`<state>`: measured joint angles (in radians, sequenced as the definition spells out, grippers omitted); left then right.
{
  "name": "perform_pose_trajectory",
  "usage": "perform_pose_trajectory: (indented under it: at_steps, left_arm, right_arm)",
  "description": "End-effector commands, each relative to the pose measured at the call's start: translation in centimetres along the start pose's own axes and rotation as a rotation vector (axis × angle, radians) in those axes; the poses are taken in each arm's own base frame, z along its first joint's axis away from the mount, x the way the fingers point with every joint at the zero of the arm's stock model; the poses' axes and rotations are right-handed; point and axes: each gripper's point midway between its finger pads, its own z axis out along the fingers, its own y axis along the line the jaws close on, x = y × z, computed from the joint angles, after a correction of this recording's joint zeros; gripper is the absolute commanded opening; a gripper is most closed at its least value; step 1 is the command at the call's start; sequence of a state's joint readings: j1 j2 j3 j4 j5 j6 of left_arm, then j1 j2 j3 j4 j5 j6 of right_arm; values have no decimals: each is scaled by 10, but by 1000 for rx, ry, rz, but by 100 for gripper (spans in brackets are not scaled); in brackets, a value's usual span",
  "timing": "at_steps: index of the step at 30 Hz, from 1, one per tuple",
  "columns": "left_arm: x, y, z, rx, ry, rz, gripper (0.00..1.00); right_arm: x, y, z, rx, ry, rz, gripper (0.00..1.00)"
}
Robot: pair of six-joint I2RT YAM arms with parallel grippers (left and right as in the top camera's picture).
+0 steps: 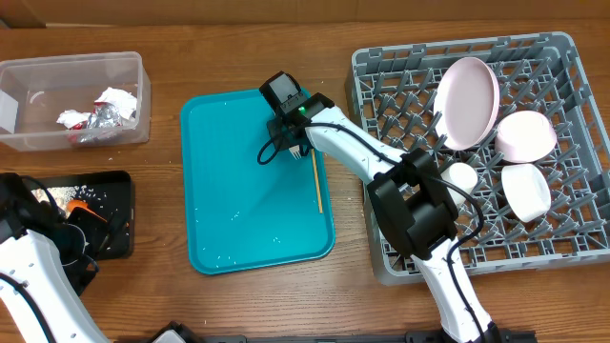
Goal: Sort waste into correct bins and load items into the dishwasher rack
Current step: 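Reach the right gripper to the tray and grasp the white fork, then carry the fork right and drop it into the rack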
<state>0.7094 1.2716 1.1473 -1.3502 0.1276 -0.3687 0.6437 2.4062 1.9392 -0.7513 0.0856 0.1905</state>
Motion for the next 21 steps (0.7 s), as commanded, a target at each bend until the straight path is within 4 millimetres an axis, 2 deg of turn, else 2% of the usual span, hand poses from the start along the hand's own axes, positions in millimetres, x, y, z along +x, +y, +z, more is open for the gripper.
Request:
perform_pose_trajectory:
  at_steps: [1,7,12,21]
  left_arm:
    - [-4,-4,-9,24,-32,-20,100]
    - [-4,-4,-9,24,-32,-20,100]
    - [-4,-4,-9,24,-32,-20,100]
    - [-4,-4,-9,24,-32,-20,100]
  right_arm:
    - [7,15,-4,-67,29,7,8]
    - [8,21,-9,-101,39,11,4]
    - [2,23,-23,-112,23,11,4]
    - [-17,24,-74,-131,-43,45,4]
